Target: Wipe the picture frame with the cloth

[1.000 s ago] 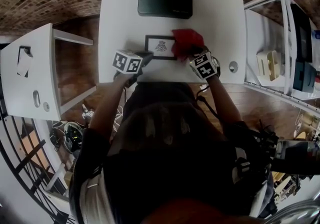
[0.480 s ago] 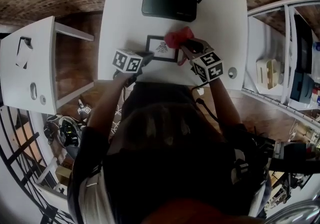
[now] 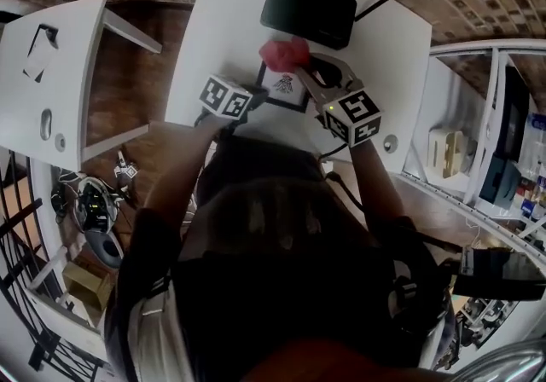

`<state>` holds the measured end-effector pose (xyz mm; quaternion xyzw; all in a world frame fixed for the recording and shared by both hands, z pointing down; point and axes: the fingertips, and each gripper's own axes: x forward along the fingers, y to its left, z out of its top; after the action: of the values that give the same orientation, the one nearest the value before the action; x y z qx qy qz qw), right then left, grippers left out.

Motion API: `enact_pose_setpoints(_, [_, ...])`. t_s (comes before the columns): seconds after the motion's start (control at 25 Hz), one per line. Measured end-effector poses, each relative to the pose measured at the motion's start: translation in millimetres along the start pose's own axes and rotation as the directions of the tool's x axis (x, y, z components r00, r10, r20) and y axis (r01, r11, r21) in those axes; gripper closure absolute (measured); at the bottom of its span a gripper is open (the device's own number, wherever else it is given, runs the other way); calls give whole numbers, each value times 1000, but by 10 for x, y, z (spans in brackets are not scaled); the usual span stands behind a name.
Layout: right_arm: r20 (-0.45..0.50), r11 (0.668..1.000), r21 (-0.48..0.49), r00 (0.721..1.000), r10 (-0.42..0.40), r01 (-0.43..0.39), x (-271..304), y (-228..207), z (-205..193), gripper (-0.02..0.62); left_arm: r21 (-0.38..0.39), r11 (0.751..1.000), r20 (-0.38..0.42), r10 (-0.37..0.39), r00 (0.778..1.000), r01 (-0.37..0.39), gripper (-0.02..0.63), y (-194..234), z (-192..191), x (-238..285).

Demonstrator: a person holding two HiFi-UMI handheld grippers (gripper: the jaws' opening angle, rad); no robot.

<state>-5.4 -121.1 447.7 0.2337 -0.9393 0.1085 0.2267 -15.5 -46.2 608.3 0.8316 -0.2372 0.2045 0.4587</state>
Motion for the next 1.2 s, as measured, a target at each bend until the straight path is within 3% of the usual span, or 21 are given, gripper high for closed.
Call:
enact_pose_setpoints(0.16, [78,999,-16,996,51,-50,92,104,267,514,-4,1000,-2,-7,1000,7,604,4,10,1])
enact_pose_setpoints(0.28, [77,995,-34,993,95,-92,252,194,280,514,-5,1000,-2,-10,1000,10,604,3,12,-9])
enact_pose_setpoints(0.52, [-104,984,-145,991,85,-99,674,253,-209,514,-9,1000,-4,-9,1000,9,604,4,6,-4])
enact_pose_setpoints(0.72, [-268,972,-208,962,52,-110,907,236,-755,514,-3,1000,-4,1,1000,-1,604,9,1,-5])
enact_pose_setpoints(1.2, [-412,965,-241,911,-1,-108,998,192,-1279,514,-16,1000,-29,-8,1000,7,604,3,-11,-10])
